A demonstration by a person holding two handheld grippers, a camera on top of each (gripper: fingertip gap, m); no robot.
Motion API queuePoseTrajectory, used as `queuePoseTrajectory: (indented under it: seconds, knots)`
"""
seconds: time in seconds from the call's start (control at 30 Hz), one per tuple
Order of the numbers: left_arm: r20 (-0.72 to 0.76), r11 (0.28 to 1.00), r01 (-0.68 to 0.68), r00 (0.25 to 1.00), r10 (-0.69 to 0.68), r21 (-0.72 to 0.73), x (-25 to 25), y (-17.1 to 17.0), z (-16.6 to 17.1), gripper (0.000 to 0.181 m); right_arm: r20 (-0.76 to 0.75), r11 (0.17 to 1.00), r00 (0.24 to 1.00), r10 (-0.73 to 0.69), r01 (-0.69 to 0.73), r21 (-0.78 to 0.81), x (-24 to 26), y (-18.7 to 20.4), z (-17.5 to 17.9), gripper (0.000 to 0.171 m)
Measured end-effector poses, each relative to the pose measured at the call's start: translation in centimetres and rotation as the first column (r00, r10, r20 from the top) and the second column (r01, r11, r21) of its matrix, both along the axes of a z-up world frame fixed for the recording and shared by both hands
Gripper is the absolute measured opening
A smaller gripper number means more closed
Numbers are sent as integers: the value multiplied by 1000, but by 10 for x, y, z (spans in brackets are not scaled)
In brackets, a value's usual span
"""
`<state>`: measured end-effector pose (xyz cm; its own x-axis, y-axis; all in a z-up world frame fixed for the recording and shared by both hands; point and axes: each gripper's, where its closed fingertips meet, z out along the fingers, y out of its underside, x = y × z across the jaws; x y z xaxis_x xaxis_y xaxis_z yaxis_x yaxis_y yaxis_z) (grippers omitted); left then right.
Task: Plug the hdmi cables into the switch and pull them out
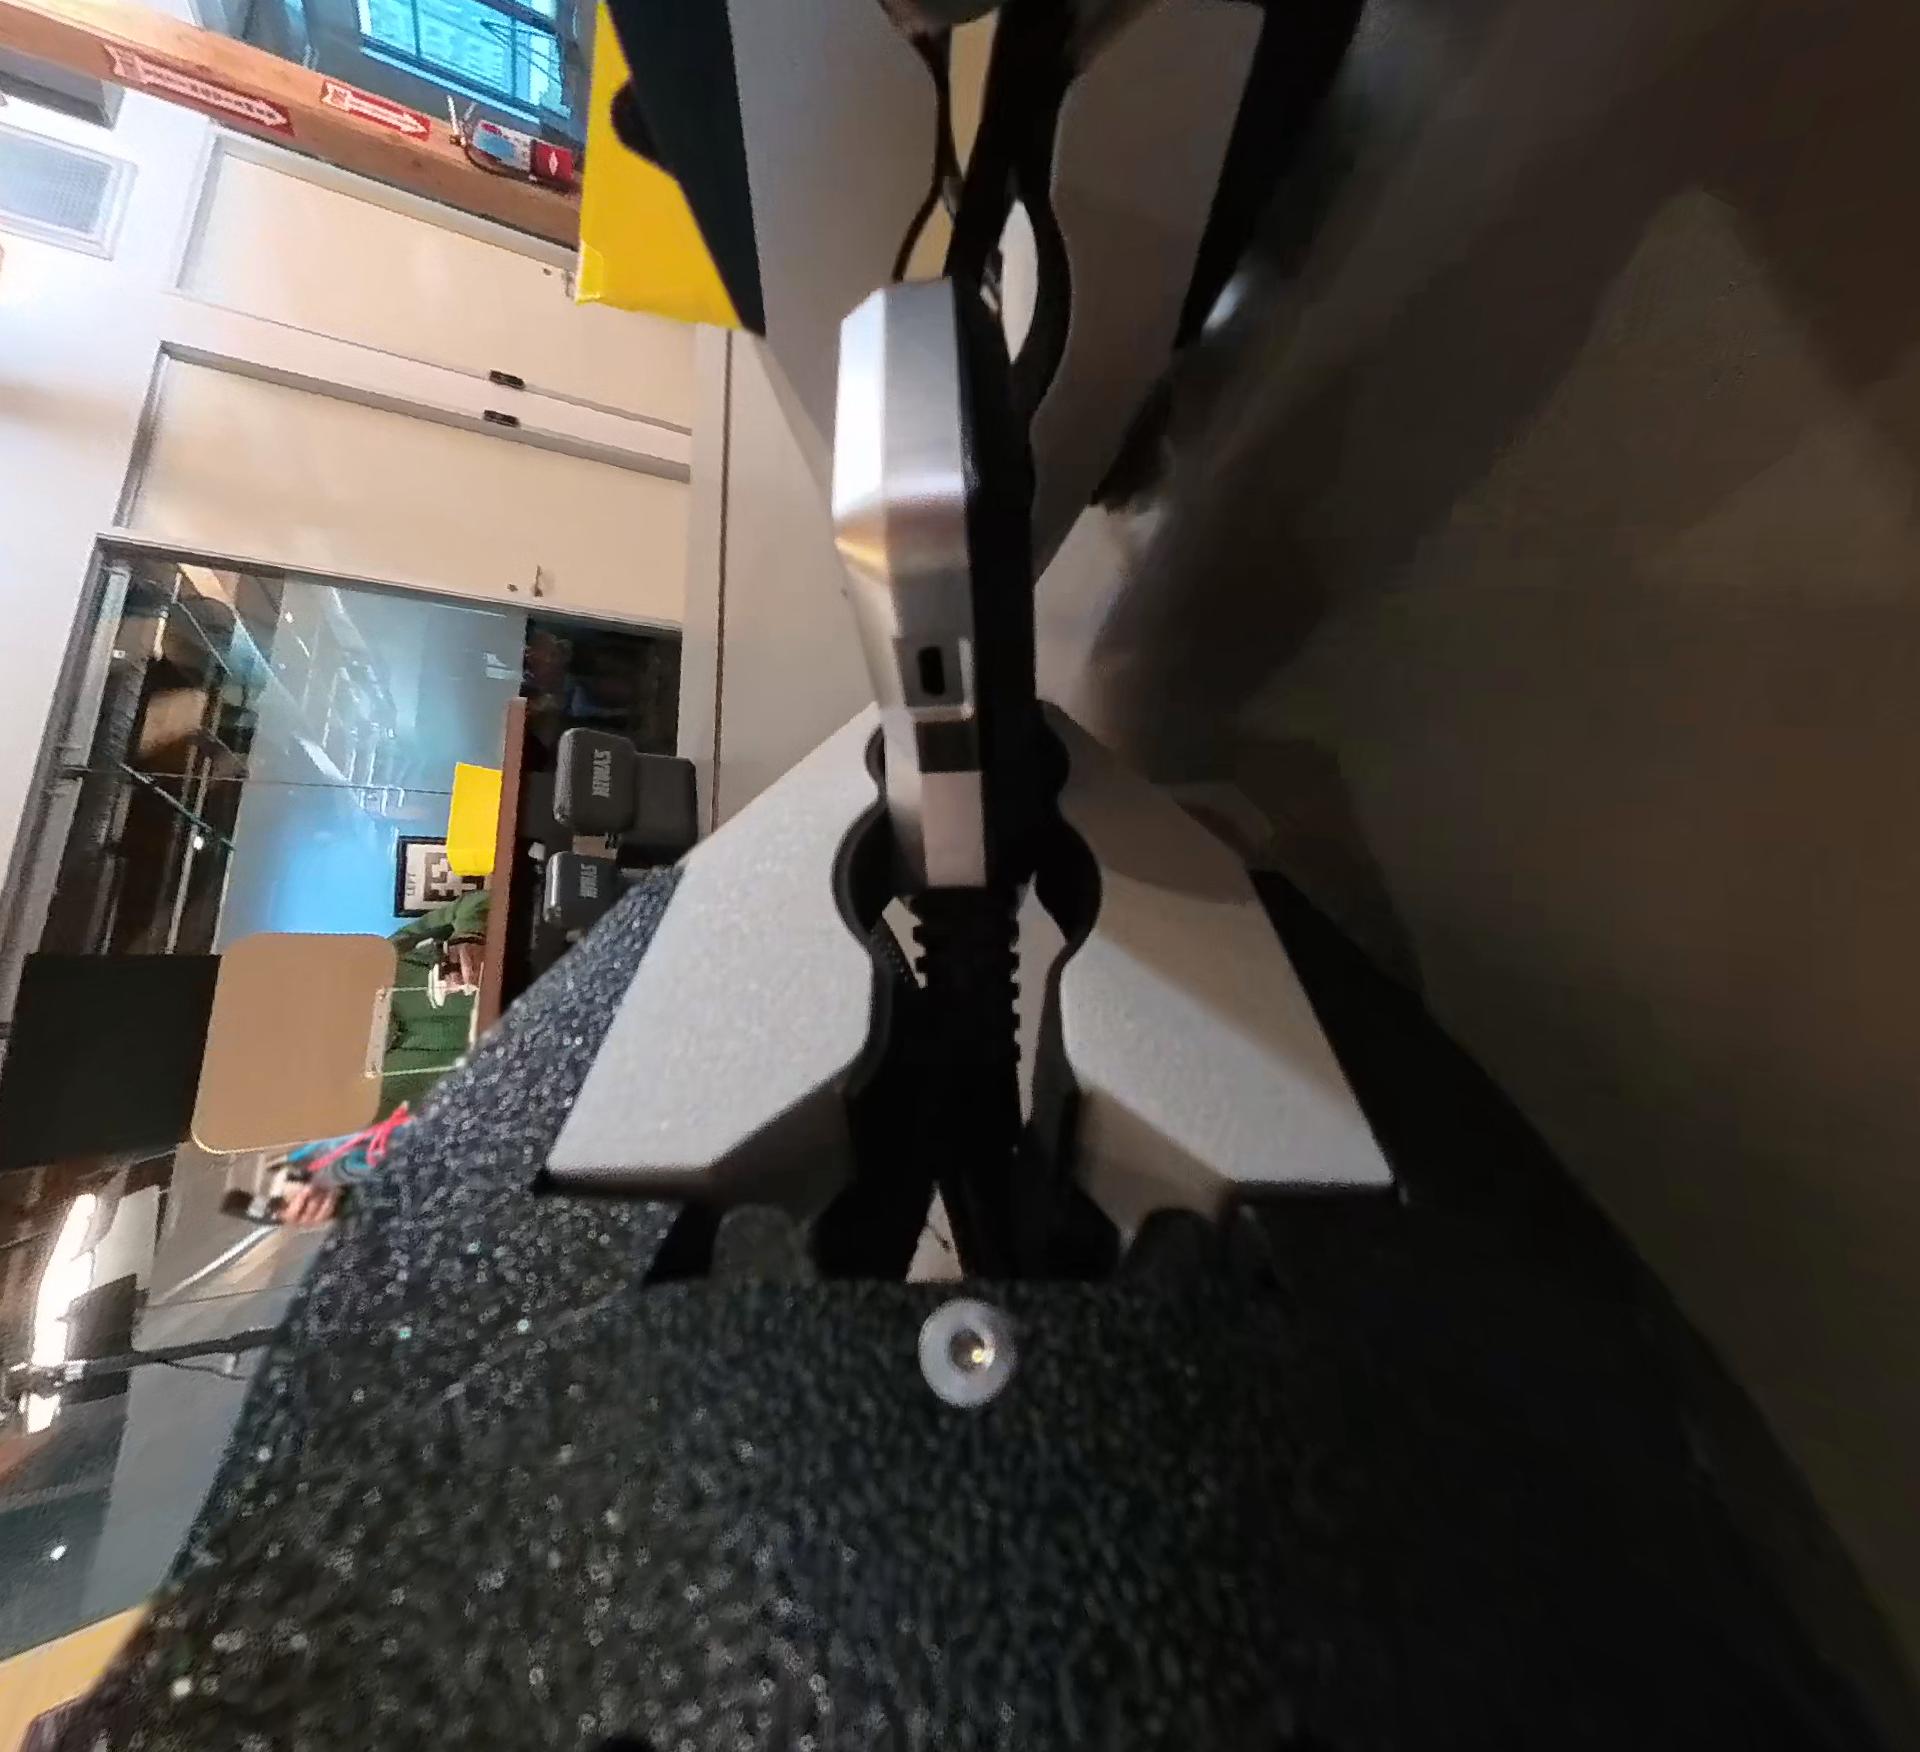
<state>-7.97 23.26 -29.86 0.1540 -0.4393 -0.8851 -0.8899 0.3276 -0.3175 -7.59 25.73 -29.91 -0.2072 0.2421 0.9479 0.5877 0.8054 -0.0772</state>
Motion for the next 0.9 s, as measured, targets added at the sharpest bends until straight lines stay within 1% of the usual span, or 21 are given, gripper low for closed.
queuePoseTrajectory:
  seconds: [0.23, 0.33, 0.4, 0.47, 0.57, 0.67, 0.7, 0.73, 0.8, 0.9]
  knots:
    - [3, 1000, -3, 1000, 3, 23, -1, -4, -1, 20, -40, 997, 997, 63, -64, -31, 7, -2, -2, 12]
    - [23, 1000, -8, 1000, 8, 5, -1, -4, -1, 20, -45, 995, 996, 74, -76, -67, 7, -3, -2, 13]
    - [23, 999, -41, 999, 41, 9, -7, 0, 0, 20, -58, 990, 997, 52, -59, -125, 9, 1, 0, 13]
    - [39, 999, -46, 998, 46, -6, -9, 1, 0, 20, -93, 980, 995, 38, -55, -189, 10, 3, 4, 22]
    - [20, 998, -63, 998, 63, 2, -11, 2, -1, 20, -114, 974, 993, 33, -57, -217, 10, 5, 9, 33]
    - [18, 995, -104, 994, 104, -10, -19, 7, -2, 20, -57, 984, 998, 18, -28, -176, 17, 10, 20, 50]
    - [26, 993, -116, 993, 116, -17, -21, 8, -1, 20, -24, 986, 1000, 19, -23, -163, 22, 12, 25, 53]
    - [30, 992, -127, 991, 127, -25, -23, 9, -1, 20, -8, 987, 1000, 2, -4, -164, 28, 15, 32, 54]
    - [32, 991, -129, 991, 130, -29, -22, 10, -1, 20, 11, 976, 999, -34, 36, -215, 41, 19, 44, 56]
    - [54, 990, -129, 990, 132, -48, -19, 9, 1, 20, -22, 963, 994, -106, 97, -250, 59, 26, 68, 57]
